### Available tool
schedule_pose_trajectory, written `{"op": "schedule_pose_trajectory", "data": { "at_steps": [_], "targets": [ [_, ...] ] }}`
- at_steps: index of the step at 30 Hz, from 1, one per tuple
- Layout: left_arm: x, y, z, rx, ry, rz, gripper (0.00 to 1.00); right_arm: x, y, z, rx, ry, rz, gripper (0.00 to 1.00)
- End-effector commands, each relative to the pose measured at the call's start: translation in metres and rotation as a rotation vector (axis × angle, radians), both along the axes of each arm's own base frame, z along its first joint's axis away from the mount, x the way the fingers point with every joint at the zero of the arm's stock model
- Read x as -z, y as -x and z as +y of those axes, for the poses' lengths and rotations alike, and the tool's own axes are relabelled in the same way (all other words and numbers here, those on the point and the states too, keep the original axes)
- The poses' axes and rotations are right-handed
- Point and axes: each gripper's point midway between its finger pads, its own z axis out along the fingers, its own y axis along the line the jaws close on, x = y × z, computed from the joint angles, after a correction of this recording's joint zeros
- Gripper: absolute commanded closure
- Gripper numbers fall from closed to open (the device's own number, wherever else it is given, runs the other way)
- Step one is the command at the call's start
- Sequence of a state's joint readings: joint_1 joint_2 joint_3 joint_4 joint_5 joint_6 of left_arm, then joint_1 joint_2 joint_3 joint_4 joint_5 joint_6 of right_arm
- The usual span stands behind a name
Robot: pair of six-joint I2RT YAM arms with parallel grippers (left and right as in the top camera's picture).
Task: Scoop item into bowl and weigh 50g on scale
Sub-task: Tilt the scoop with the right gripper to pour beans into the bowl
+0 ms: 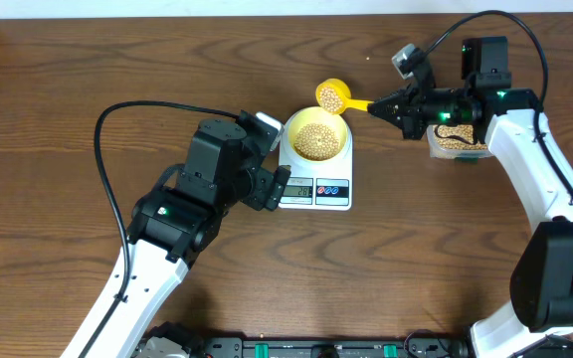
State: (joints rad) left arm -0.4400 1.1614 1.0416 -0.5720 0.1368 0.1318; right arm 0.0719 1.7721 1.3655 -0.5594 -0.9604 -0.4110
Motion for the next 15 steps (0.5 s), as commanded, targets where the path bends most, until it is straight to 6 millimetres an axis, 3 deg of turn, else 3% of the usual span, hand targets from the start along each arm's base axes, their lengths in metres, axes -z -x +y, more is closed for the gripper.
{"op": "schedule_pose_trajectory", "data": {
  "at_steps": [1,15],
  "targets": [
    [0.0015,0.0004,-0.0008,0.006,0.003,0.005,0.13,0.0027,0.0031,0.0079,-0.066,0.017,-0.071,0.99],
    [0.0015,0.0004,-0.0008,0.006,0.003,0.005,0.14,0.0109,0.0039,0.0077,-0.114,0.090,-0.159,0.99]
  ]
}}
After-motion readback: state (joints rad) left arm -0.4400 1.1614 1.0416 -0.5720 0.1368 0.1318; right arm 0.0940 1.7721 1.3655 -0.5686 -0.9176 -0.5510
